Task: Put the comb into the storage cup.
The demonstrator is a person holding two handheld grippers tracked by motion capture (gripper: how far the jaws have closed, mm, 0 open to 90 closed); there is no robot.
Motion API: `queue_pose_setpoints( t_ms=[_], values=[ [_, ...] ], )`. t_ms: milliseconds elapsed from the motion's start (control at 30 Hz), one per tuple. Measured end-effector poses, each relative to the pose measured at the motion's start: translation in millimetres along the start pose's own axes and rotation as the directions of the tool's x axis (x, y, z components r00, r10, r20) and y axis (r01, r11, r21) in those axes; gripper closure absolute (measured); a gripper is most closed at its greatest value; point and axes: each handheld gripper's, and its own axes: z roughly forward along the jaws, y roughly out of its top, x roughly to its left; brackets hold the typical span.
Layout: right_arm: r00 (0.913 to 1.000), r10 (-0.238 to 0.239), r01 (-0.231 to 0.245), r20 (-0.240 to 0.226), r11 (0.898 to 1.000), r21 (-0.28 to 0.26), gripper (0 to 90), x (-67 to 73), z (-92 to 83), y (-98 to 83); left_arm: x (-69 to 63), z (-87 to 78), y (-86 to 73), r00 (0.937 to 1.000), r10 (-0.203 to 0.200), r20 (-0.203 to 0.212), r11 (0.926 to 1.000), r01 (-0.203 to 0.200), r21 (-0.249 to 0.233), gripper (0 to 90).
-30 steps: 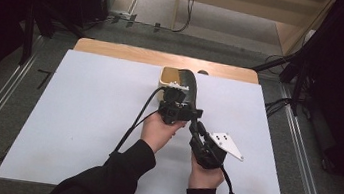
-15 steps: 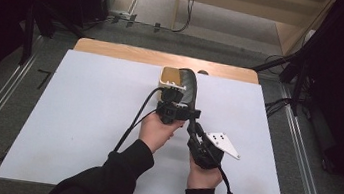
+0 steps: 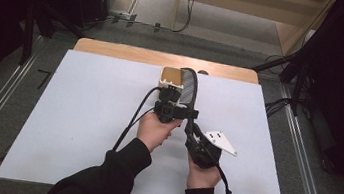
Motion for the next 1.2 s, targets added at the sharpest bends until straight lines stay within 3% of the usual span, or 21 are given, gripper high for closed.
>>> queue_pose_setpoints(
  t_ms=[233, 433, 767, 1200],
  values=[
    [0.9998, -0.003, 0.003, -0.020, 1.000, 0.014, 68.0, 0.4, 1.4, 1.5, 0.9, -3.1, 1.4, 0.9995, -0.009, 0.029, 1.0000, 0.009, 0.003, 71.9],
    [0.9984, -0.034, 0.034, -0.045, 0.999, 0.013, 65.2, 0.6, 2.1, 2.7, 2.5, -6.2, 2.8, 0.9993, -0.010, 0.037, 1.0000, 0.010, 0.002, 72.5],
    [0.9927, -0.059, 0.067, -0.105, 0.995, 0.071, 50.5, -0.7, 5.2, 2.8, 6.3, -14.2, 6.0, 0.9998, 0.022, 0.000, 0.9997, -0.022, -0.011, 72.6],
    [0.9802, -0.068, 0.093, -0.186, 0.987, 0.130, 38.5, 0.2, 11.5, 1.4, 16.8, -27.9, 8.4, 0.9974, 0.057, -0.045, 0.9983, -0.058, -0.011, 72.5]
  ],
)
